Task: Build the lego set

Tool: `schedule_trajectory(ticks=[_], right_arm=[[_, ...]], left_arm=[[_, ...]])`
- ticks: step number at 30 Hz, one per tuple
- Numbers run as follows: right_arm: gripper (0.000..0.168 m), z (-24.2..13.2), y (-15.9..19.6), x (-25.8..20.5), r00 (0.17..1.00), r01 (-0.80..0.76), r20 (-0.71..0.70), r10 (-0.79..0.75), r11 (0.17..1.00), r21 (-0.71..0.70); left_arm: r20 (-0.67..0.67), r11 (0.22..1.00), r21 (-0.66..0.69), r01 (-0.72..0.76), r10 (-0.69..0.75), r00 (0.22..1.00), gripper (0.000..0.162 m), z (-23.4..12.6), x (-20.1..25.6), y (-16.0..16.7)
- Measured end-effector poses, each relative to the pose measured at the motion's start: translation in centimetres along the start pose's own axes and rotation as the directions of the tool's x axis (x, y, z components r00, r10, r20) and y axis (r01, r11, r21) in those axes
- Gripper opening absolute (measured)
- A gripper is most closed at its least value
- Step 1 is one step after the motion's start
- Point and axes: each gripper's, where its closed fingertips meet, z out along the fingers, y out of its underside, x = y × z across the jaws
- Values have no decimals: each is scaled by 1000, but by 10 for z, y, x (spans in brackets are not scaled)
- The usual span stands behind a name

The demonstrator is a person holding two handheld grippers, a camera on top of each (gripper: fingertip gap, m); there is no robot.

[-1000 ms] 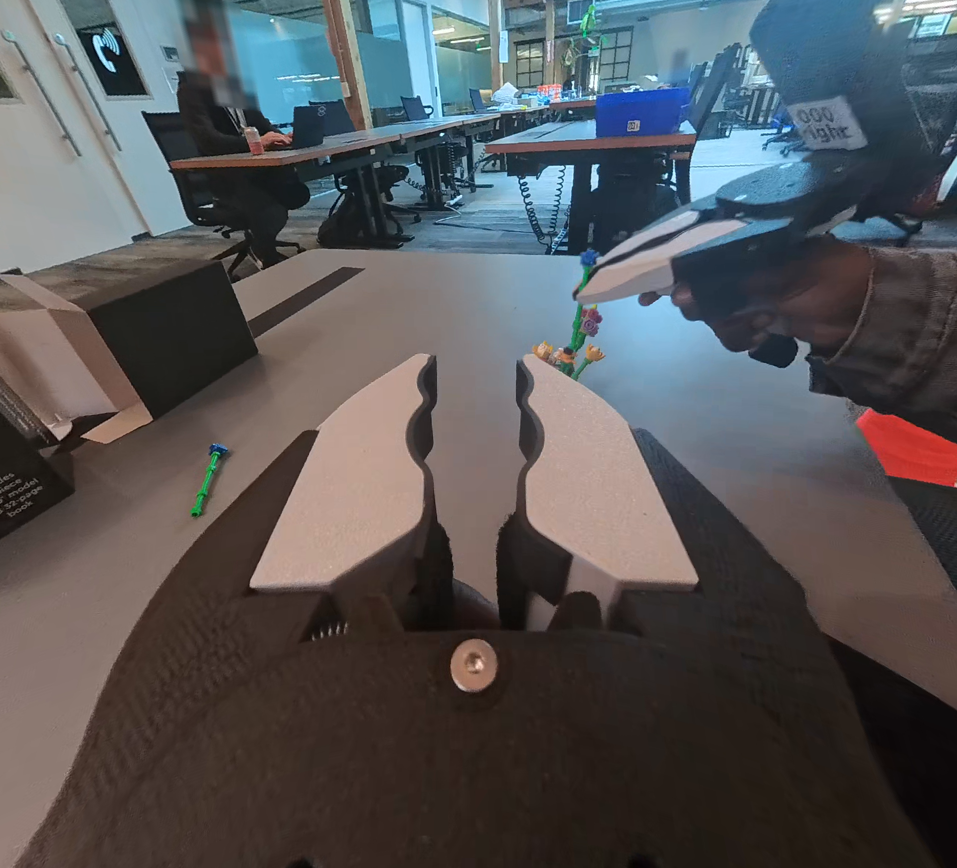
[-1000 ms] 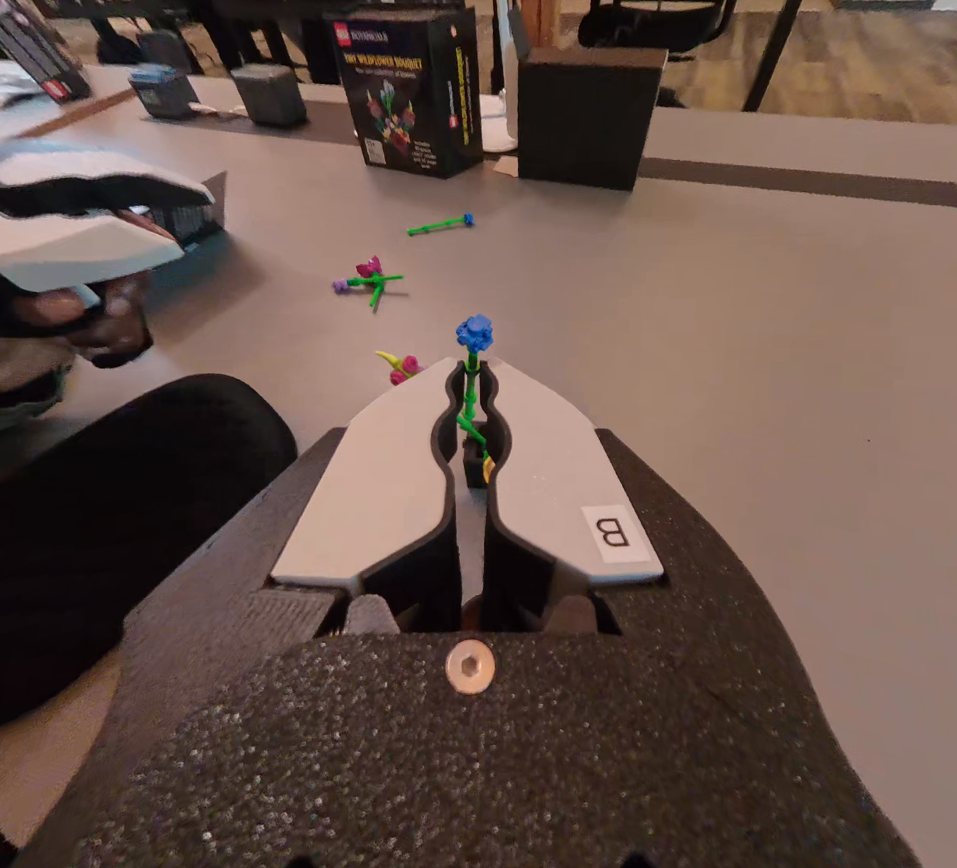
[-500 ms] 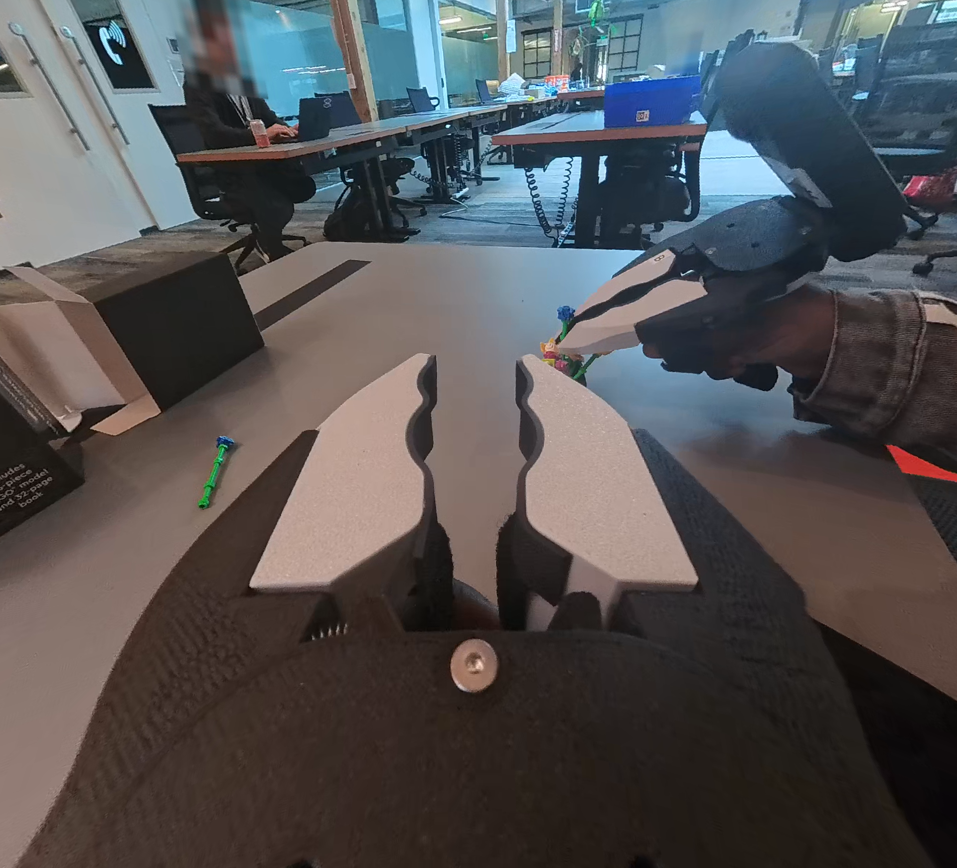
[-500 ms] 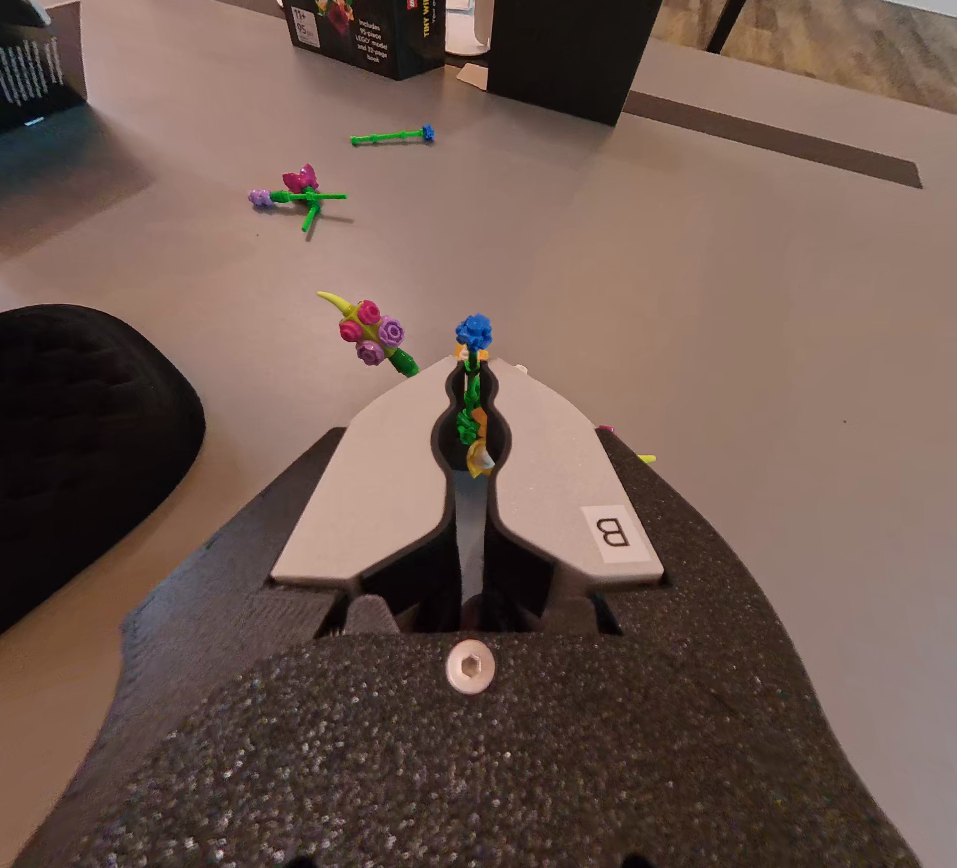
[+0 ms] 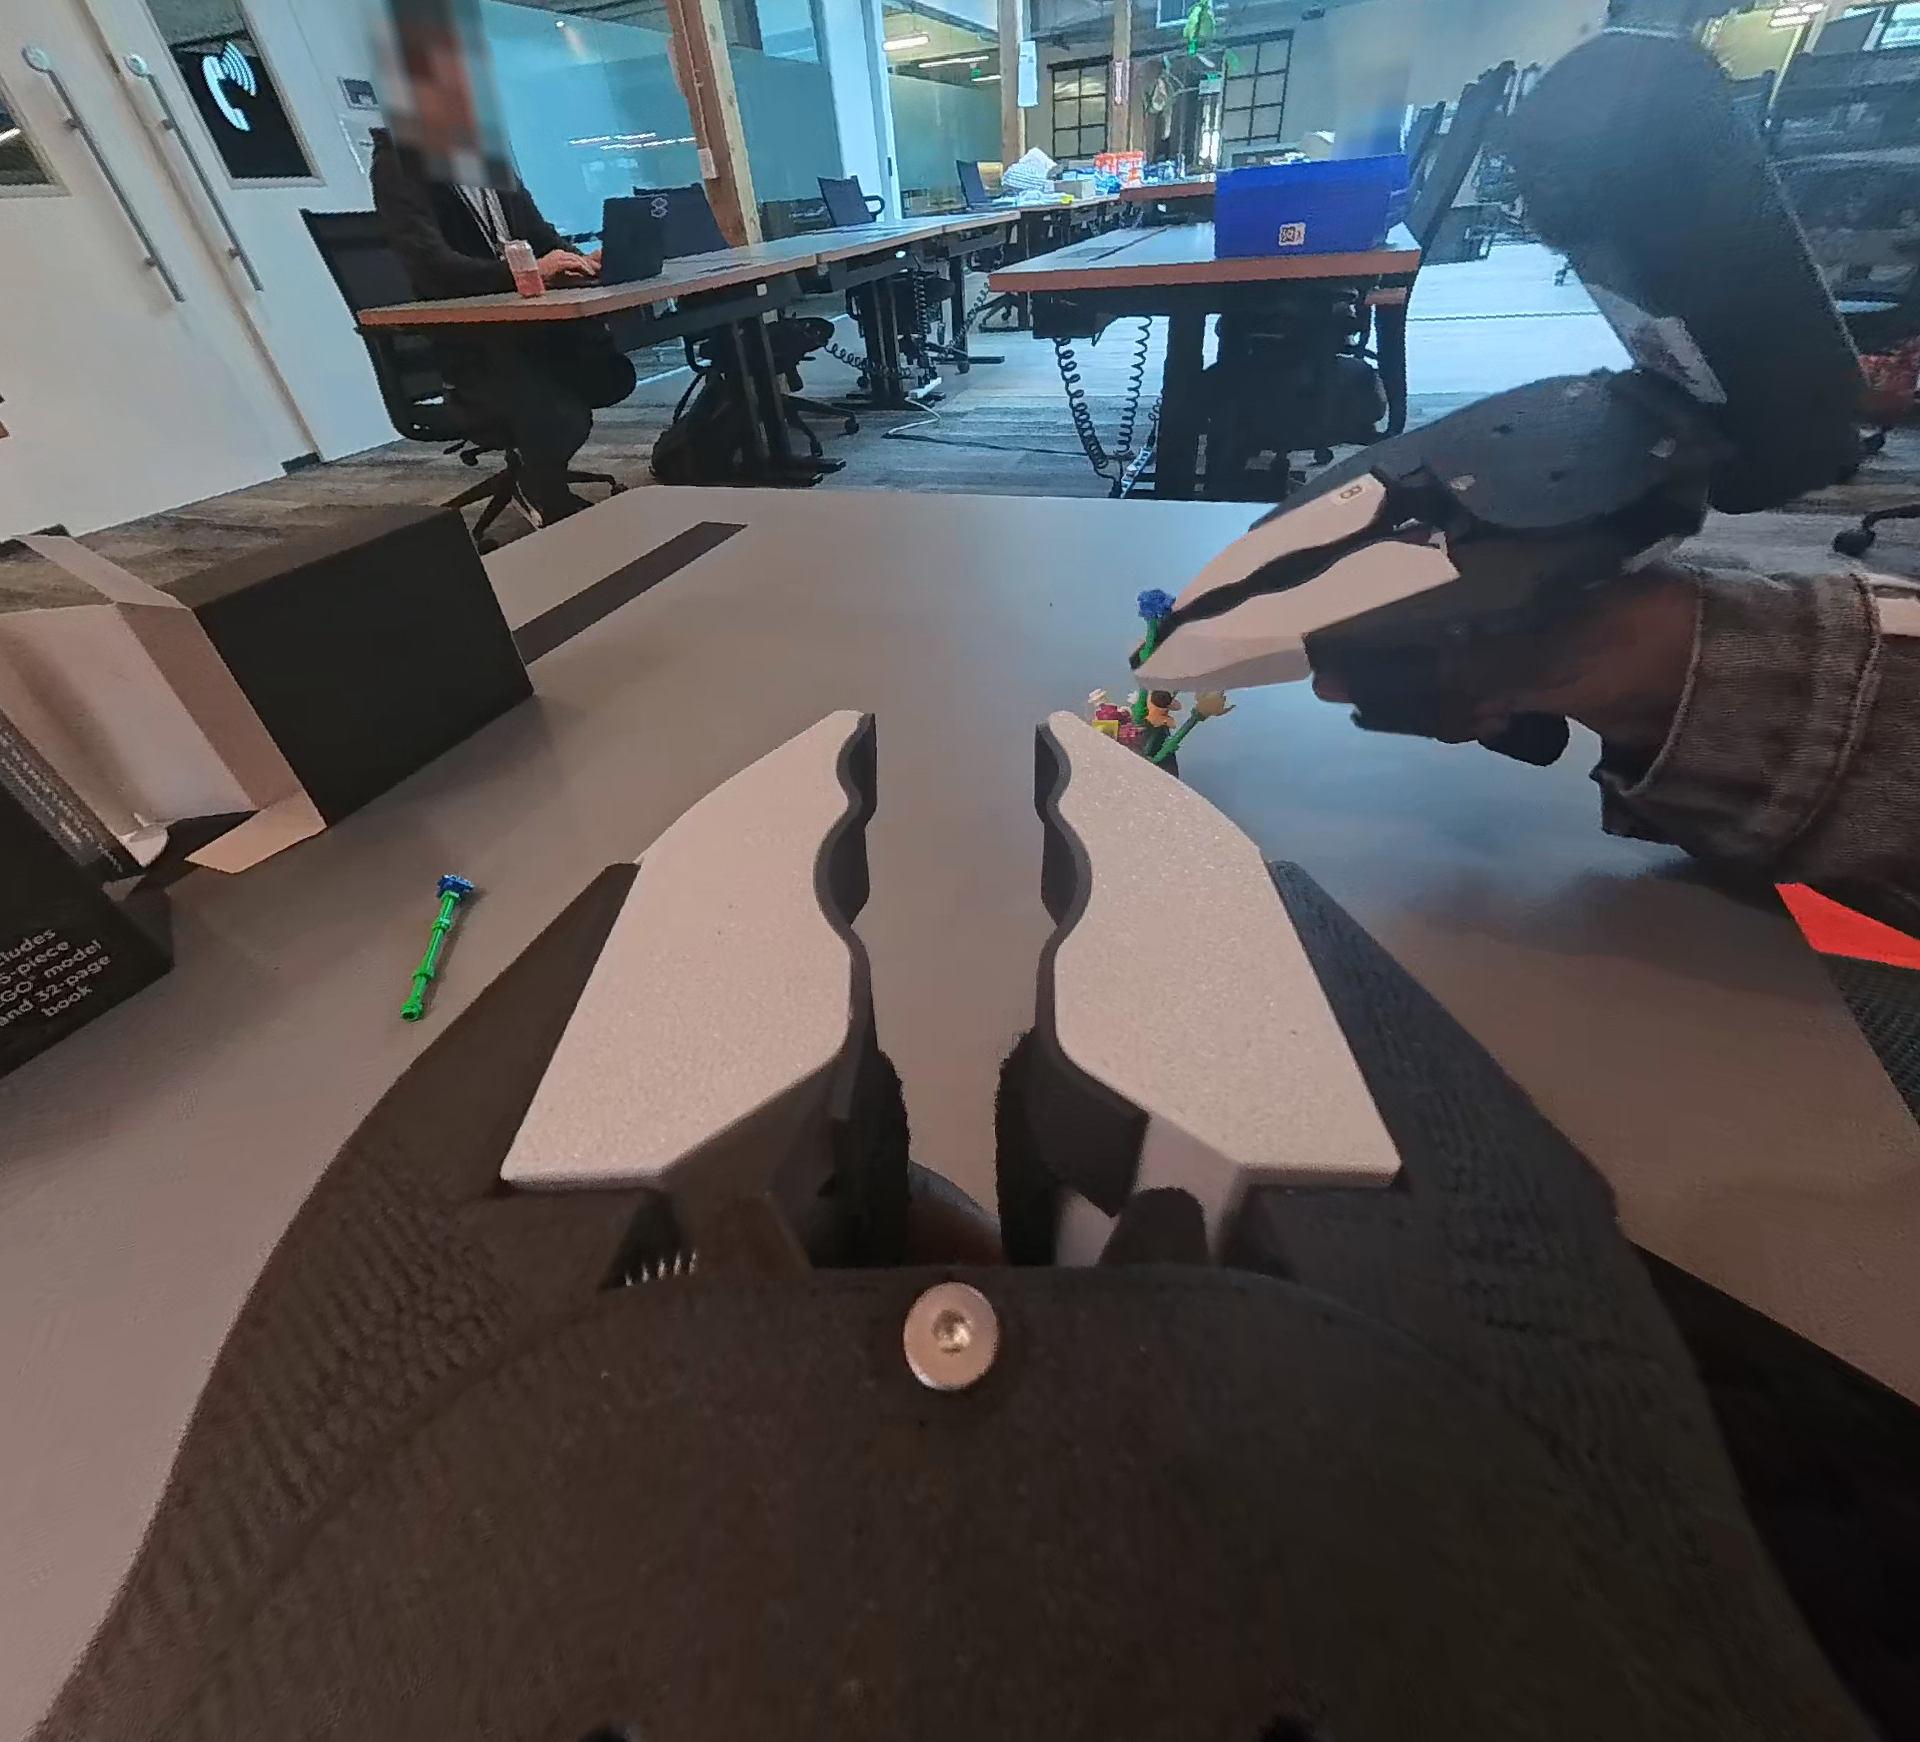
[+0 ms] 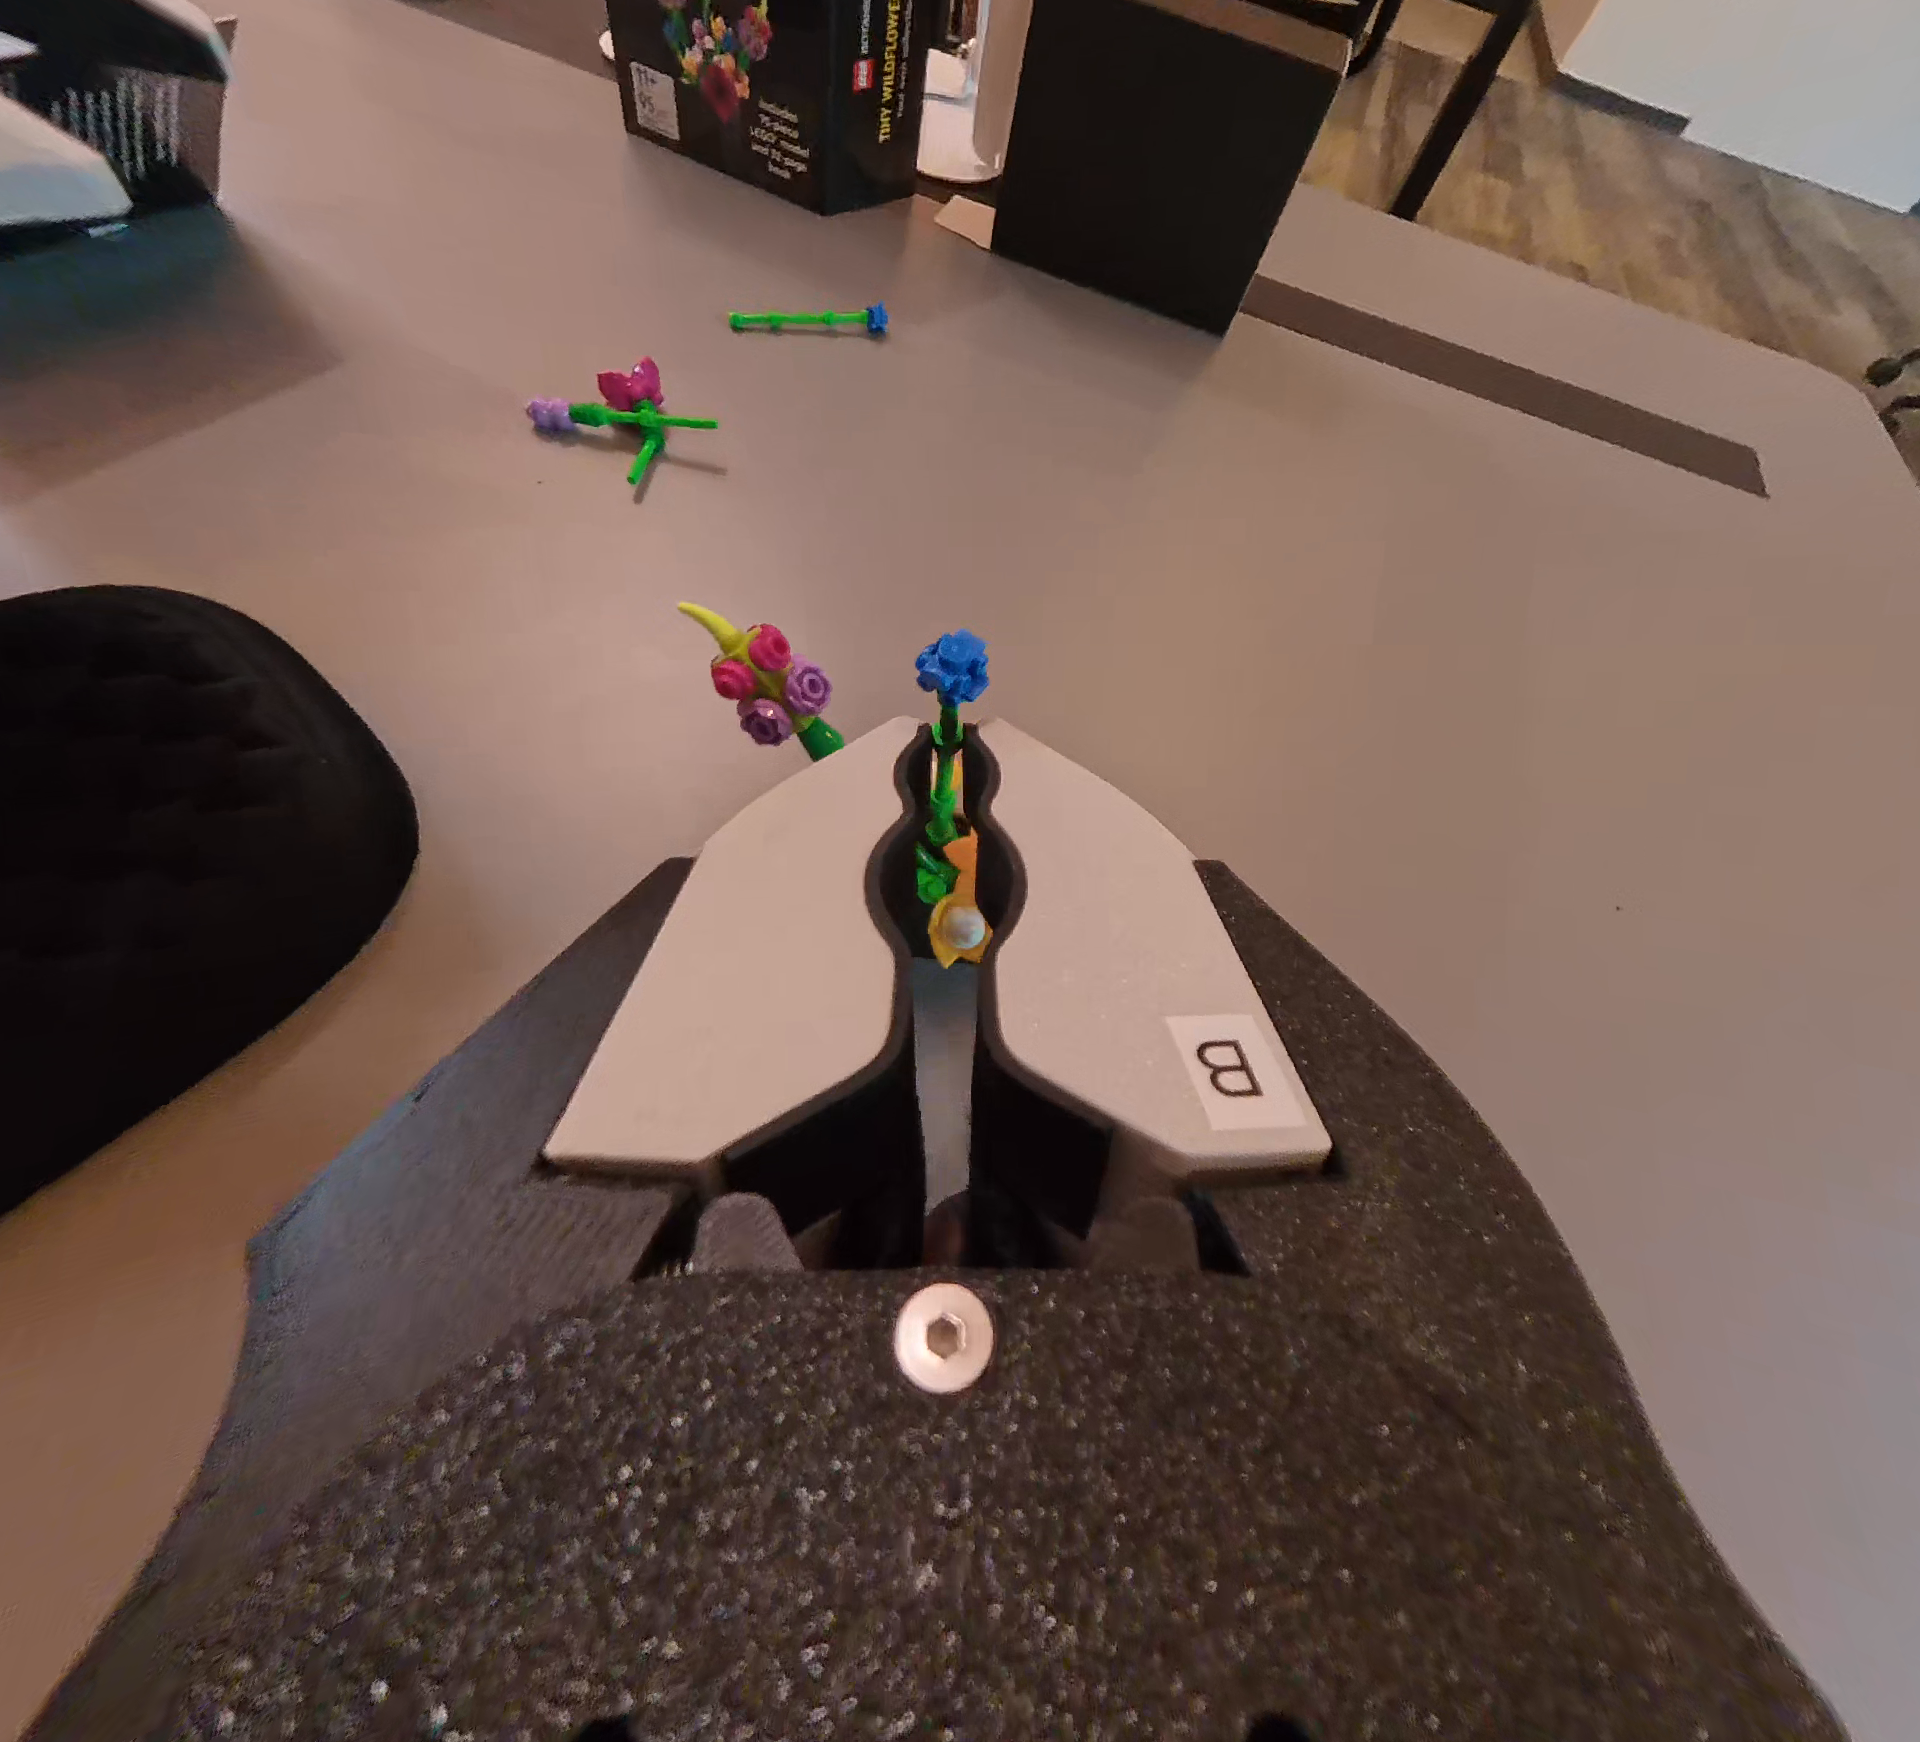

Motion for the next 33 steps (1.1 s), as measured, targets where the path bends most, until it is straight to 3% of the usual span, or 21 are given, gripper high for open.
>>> schedule_trajectory(ticks=[12,22,27,33], right_arm=[[5,10,22,4,998,-55,-26,52,990,-130],[28,-4,4,3,1000,-3,11,5,988,-154],[27,-9,1,6,999,36,10,-35,988,-148],[14,-11,-9,0,986,165,21,-164,983,-81]], left_arm=[[-2,1000,-2,-3,3,1000,29,0,0,0],[-3,1000,-4,-7,7,1000,29,1,0,1],[-3,1000,-3,-5,5,1000,29,1,0,1],[-5,1000,-5,-6,6,1000,29,1,1,2]])
